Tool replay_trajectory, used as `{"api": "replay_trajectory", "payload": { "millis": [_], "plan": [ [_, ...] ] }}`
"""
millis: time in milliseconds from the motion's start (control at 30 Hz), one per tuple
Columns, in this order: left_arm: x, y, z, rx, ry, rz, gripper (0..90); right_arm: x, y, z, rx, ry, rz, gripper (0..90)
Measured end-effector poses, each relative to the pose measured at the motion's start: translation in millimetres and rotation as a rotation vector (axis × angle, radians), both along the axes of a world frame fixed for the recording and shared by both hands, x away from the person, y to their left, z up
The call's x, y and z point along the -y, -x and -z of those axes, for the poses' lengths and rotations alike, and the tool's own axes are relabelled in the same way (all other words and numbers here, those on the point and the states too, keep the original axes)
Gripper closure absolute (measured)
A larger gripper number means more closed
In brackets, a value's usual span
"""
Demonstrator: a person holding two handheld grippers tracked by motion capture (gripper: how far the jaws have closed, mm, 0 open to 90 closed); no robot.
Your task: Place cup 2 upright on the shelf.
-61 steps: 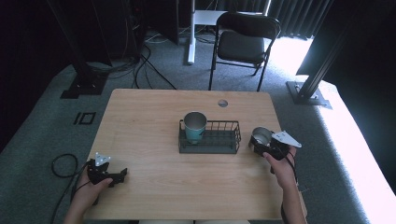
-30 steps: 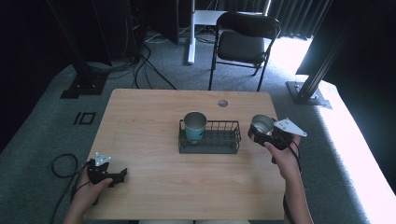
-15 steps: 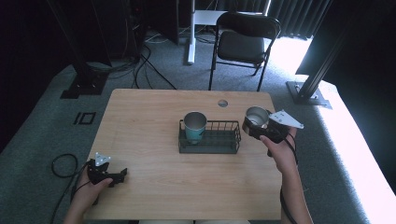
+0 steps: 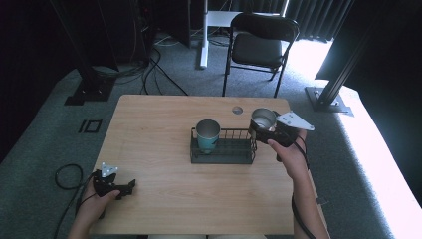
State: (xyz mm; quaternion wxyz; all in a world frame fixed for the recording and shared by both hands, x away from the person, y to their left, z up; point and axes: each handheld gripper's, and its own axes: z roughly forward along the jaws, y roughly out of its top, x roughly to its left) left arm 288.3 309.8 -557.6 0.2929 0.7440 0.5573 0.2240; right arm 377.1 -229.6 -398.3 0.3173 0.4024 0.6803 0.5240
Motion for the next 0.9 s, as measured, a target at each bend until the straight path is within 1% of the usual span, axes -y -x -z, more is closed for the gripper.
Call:
{"api": "replay_trajectory", "payload": {
  "millis": [167,333,533,700,767,800,900],
  "plan": [
    [0.1,0.0,0.1,0.001,0.001,0.0,0.5,-12.3,-2.3,0.4,0.003,0.002,-0.021,13.3],
    [0.1,0.0,0.1,0.001,0.001,-0.001,0.5,-25.7,-4.9,3.2,-0.006,0.01,-0.054,13.3],
    [0.1,0.0,0.1,0.001,0.002,-0.001,0.5,-37.7,-7.8,7.2,-0.013,0.011,-0.079,13.3],
    [0.1,0.0,0.1,0.001,0.001,-0.001,0.5,-46.6,-10.8,15.0,-0.026,0.011,-0.097,13.3],
    [0.2,-0.1,0.1,0.001,0.002,-0.002,0.5,-50.2,-12.5,19.6,-0.038,0.009,-0.107,13.3],
    [0.2,-0.1,0.1,0.001,0.002,-0.002,0.5,-50.2,-12.5,19.6,-0.038,0.009,-0.107,13.3],
    [0.1,0.0,0.1,0.001,0.002,-0.001,0.5,-56.1,-14.2,29.3,-0.059,0.007,-0.12,13.3]
  ]
}}
